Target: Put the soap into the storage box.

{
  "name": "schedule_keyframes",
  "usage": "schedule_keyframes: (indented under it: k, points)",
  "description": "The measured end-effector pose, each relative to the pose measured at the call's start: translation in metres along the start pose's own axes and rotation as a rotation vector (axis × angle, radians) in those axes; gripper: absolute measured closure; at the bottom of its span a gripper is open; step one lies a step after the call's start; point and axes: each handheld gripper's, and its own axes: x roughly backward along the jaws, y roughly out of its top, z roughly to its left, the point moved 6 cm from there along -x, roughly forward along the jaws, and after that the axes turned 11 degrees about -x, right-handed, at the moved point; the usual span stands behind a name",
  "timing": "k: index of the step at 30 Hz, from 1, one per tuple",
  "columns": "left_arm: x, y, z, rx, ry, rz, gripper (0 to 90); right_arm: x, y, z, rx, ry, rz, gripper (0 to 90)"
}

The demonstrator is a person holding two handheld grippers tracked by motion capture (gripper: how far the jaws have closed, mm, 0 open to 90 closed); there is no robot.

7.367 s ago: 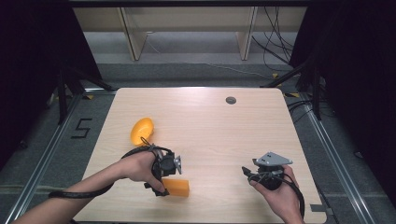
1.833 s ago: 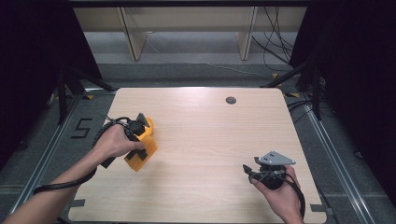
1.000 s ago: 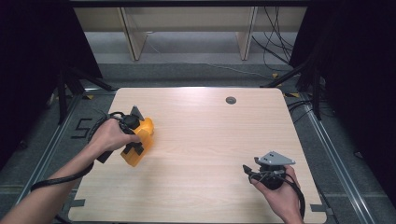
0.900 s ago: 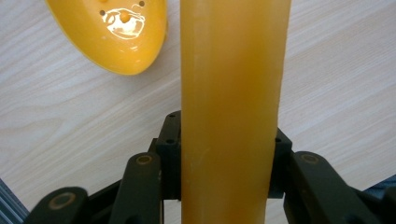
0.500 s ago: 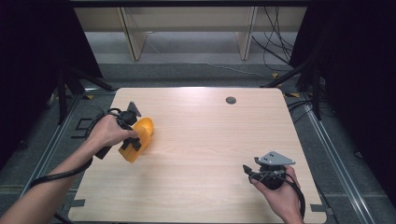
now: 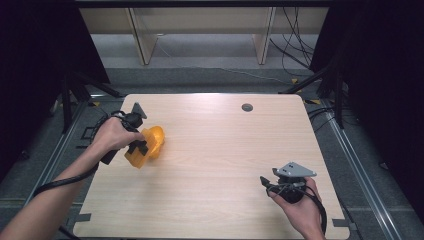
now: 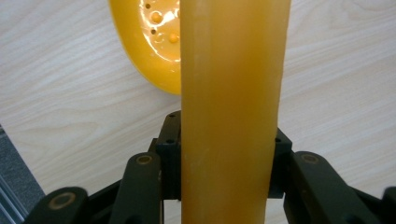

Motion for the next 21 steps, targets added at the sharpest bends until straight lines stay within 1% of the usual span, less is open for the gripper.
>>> schedule_keyframes:
  k: [1,2,5,9,12,13,14,15,17,18,19,21]
  points:
    - [0.0,0.0,0.0,0.0,0.0,0.0,60.5,0.0001,-0.0001,0.0,0.001,0.0,0.001,46.5]
    - [-0.0005,0.0016,0.0014,0.01,0.005,-0.017,60.5,0.0,0.0001,-0.0002,0.002,-0.001,-0.003,46.4]
    - [0.0004,0.0023,0.0029,0.009,0.003,-0.004,60.4,-0.0003,0.0002,-0.0005,0.001,-0.001,-0.005,46.4]
    - [-0.0009,0.0043,0.0048,0.027,0.003,-0.011,60.5,0.0001,-0.0002,-0.0004,0.005,0.0,0.002,46.4]
    - [-0.0006,0.0048,0.0062,0.025,0.003,-0.009,60.5,-0.0003,0.0,-0.0005,0.003,0.0,-0.003,46.4]
    - [-0.0019,0.0062,0.0063,0.035,0.006,-0.029,60.5,-0.0002,-0.0001,-0.0008,0.005,-0.002,0.0,46.4]
    - [-0.0019,0.0062,0.0063,0.035,0.006,-0.029,60.5,-0.0002,-0.0001,-0.0008,0.005,-0.002,0.0,46.4]
    - [-0.0015,0.0063,0.0069,0.032,0.007,-0.022,60.5,0.0003,0.0001,-0.0021,0.017,-0.015,-0.001,46.4]
    - [0.0,0.0067,0.0074,0.038,0.001,-0.014,60.5,0.0,0.0002,-0.0015,0.015,-0.011,-0.002,46.3]
    - [0.0004,0.007,0.0077,0.038,0.002,-0.017,60.5,0.0,0.0002,-0.0015,0.015,-0.011,-0.002,46.3]
    - [0.0005,0.0084,0.0083,0.04,0.008,-0.03,60.5,-0.0001,0.0002,-0.0015,0.015,-0.011,-0.001,46.2]
    - [0.0013,0.0087,0.0085,0.039,0.01,-0.023,60.5,-0.0005,-0.0002,-0.0007,0.008,-0.003,0.003,46.2]
